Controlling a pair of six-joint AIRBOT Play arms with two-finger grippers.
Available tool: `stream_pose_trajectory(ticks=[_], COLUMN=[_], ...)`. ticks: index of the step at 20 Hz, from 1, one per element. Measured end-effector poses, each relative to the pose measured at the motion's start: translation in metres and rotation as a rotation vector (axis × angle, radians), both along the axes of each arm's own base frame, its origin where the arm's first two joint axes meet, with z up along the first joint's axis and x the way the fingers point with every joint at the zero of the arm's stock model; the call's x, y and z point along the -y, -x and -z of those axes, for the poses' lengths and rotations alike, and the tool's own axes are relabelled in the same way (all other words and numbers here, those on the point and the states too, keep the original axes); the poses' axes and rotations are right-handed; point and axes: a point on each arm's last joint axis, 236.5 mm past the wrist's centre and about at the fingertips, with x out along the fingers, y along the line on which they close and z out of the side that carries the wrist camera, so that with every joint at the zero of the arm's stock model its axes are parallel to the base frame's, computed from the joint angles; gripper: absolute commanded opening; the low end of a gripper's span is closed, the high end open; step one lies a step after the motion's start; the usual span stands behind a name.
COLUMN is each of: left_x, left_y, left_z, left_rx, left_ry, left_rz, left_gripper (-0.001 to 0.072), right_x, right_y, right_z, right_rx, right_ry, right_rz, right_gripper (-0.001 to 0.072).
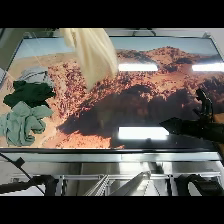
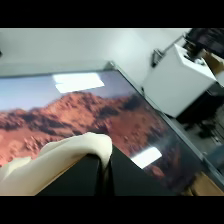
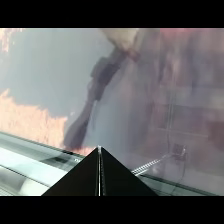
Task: Fold the shirts.
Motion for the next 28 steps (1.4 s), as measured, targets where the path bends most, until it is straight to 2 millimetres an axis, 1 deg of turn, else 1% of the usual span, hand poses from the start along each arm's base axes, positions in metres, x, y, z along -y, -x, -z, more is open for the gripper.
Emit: stream_pose_trajectory(ticks=[1,2,3,4,6,7,10,12,14,16,19,22,25,28], left_x=[0.012,0.021,0.027,0.030,0.030,0.025,0.002,-0.016,-0.031,-0.042,-0.063,-0.087,-0.102,-0.103], left_y=[0.011,0.020,0.026,0.031,0.042,0.048,0.063,0.073,0.084,0.097,0.115,0.131,0.142,0.149], left_z=[0.017,0.034,0.053,0.076,0.121,0.143,0.195,0.225,0.255,0.286,0.329,0.366,0.393,0.412], left_rx=[-0.061,-0.118,-0.171,-0.231,-0.348,-0.403,-0.560,-0.662,-0.758,-0.852,-0.963,-1.048,-1.103,-1.123], left_ry=[-0.005,-0.014,-0.026,-0.045,-0.099,-0.129,-0.177,-0.193,-0.195,-0.194,-0.219,-0.239,-0.235,-0.241], left_rz=[0.049,0.087,0.112,0.129,0.153,0.160,0.161,0.150,0.134,0.118,0.072,0.007,-0.052,-0.085], left_gripper=[0.0031,0.0057,0.0254,0.0292,0.0292,0.0292,0.0292,0.0292,0.0292,0.0292,0.0292,0.0292,0.0293,0.0293], right_x=[0.000,0.000,0.001,0.001,0.003,0.003,0.005,0.007,0.011,0.017,0.033,0.039,0.030,0.010], right_y=[0.000,0.000,0.000,0.000,0.000,0.000,-0.003,-0.008,-0.019,-0.035,-0.066,-0.096,-0.116,-0.127], right_z=[0.000,0.000,0.000,0.001,0.002,0.002,0.006,0.015,0.029,0.044,0.067,0.089,0.111,0.127], right_rx=[0.000,0.000,0.000,-0.001,-0.001,-0.001,-0.010,-0.039,-0.079,-0.121,-0.192,-0.242,-0.282,-0.303], right_ry=[0.000,0.000,0.002,0.005,0.012,0.016,0.018,0.018,0.024,0.032,0.033,0.003,-0.044,-0.097], right_rz=[0.000,0.000,0.001,0.001,0.001,0.001,0.012,0.027,0.051,0.071,0.109,0.103,0.067,0.021], right_gripper=[0.0061,0.0258,0.0486,0.0502,0.0499,0.0500,0.0499,0.0499,0.0499,0.0498,0.0498,0.0498,0.0498,0.0498])
